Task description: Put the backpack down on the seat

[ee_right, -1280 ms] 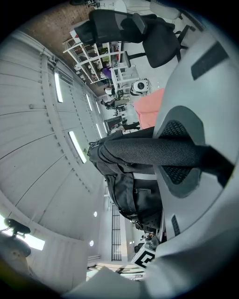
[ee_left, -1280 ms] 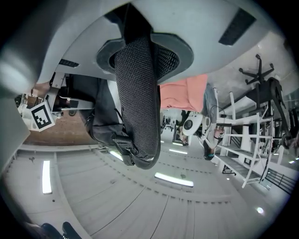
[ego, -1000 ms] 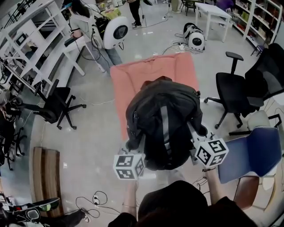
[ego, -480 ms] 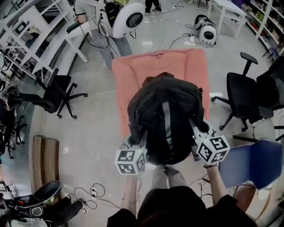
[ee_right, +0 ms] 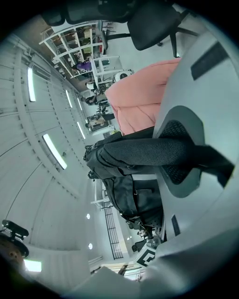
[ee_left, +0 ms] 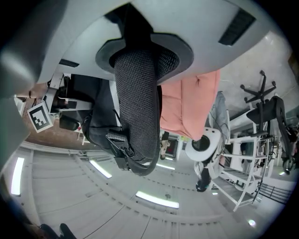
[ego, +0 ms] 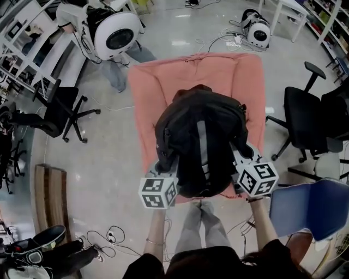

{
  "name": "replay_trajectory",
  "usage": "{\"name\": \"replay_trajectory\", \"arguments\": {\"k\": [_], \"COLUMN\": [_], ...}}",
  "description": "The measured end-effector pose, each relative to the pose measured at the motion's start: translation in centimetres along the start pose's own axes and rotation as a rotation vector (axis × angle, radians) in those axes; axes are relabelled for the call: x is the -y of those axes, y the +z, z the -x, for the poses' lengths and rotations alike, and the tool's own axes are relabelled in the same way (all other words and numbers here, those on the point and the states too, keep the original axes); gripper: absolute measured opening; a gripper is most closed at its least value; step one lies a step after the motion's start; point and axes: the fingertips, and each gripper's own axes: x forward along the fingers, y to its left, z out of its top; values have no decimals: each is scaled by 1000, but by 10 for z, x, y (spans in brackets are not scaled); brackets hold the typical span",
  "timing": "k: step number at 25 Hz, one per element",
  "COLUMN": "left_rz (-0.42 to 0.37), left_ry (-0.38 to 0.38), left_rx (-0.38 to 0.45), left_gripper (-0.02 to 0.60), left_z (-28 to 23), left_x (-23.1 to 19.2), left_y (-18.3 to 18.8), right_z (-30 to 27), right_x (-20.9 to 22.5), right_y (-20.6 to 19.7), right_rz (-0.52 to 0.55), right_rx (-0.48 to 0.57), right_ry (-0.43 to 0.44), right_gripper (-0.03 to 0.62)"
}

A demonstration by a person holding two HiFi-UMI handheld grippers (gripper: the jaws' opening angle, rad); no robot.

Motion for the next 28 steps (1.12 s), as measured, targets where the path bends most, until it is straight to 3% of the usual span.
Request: {"name": "replay_trajectory", "arguments": {"k": [10,28], "left_rz": [33,73], "left_ry": [-3,34], "left_rx": [-40,-30], "left_gripper": [94,94], "left_z": [-67,-140], "left_x": [-41,-93], "left_y": [-17,-5], "right_z": [-75,-178], "right_x": [30,60], "right_y": [-26,-26], "right_rz": [8,35], "right_rx": [-60,-91], "right_ry": [5,22], "right_gripper": [51,51]}}
